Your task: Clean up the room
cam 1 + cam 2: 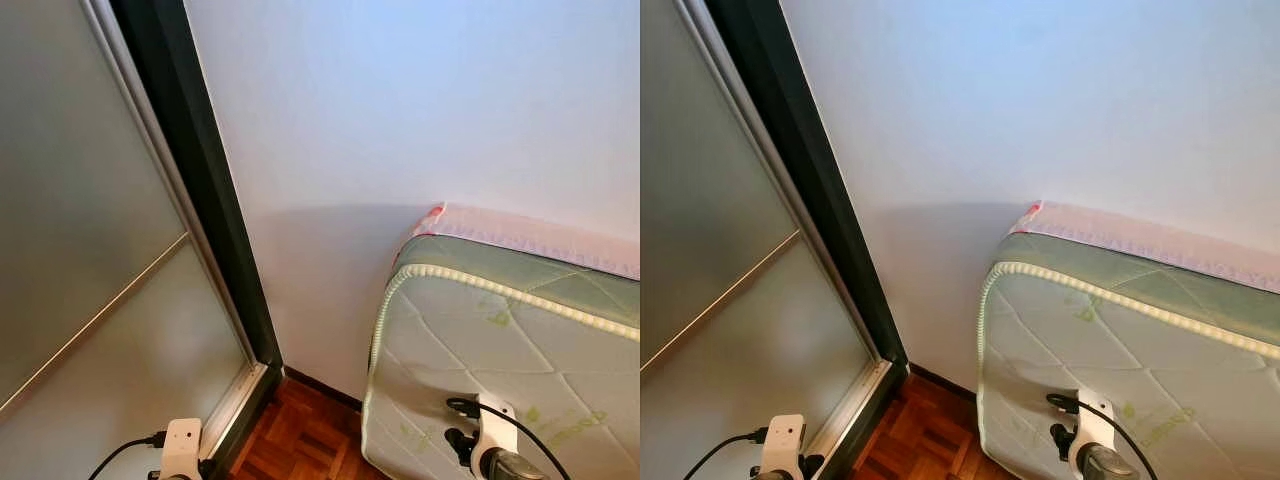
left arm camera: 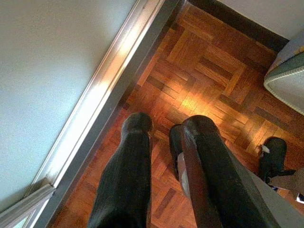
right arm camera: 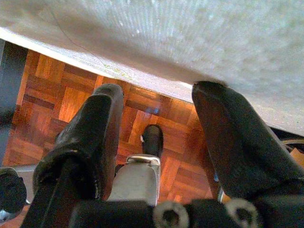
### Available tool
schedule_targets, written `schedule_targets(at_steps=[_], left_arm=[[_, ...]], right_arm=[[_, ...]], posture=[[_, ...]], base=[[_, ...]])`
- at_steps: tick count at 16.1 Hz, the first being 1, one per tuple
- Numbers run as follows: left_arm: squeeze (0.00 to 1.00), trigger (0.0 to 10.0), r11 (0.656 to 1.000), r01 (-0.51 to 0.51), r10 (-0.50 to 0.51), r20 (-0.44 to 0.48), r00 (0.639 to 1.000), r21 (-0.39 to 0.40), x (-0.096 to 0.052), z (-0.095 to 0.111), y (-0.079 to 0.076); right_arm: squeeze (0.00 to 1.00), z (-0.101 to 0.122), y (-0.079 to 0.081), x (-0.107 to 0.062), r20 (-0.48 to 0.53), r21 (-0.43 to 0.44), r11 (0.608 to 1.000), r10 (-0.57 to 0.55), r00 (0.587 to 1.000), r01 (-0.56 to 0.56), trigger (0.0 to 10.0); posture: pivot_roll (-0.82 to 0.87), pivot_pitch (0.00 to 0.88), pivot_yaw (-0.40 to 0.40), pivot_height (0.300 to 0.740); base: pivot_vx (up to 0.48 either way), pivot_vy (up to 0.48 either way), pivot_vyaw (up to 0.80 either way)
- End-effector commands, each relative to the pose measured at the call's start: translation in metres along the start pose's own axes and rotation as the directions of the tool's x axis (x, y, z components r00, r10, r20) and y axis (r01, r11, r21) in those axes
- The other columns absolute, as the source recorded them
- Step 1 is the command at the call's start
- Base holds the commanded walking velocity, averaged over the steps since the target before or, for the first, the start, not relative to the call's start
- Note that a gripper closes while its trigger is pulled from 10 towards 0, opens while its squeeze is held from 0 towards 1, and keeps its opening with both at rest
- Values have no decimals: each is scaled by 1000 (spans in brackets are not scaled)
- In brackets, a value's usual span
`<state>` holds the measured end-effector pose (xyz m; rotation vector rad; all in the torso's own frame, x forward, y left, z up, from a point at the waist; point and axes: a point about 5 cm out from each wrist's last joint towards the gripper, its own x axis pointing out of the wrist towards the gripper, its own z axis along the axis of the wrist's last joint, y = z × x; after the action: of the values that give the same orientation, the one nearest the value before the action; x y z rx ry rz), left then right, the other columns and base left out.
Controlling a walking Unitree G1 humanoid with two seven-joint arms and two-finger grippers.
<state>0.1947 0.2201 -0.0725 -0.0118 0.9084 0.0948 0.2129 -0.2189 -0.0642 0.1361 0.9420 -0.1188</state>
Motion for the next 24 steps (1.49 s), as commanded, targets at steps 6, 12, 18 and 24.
schedule_targets(at_steps=[6,12,18,24], left_arm=[[0,10000,1000,-6,6,-3,1000,6,0,0,3],[0,10000,1000,-7,7,-4,1000,11,0,1,3],[0,10000,1000,-7,7,-3,1000,12,0,1,3],[0,10000,1000,-7,7,-3,1000,13,0,2,3]], right_arm=[[0,29,-3,0,104,18,1000,-11,995,9,10000],[0,29,-2,0,102,15,1000,-7,995,5,10000],[0,30,-2,0,104,16,1000,-4,995,2,10000],[0,31,-2,0,107,23,1000,-4,994,2,10000]], posture=[[-35,0,36,740],[-30,0,31,740],[-24,0,26,740],[-26,0,27,740]], base=[[-80,0,0],[-252,0,0],[-266,0,0],[-267,0,0]])
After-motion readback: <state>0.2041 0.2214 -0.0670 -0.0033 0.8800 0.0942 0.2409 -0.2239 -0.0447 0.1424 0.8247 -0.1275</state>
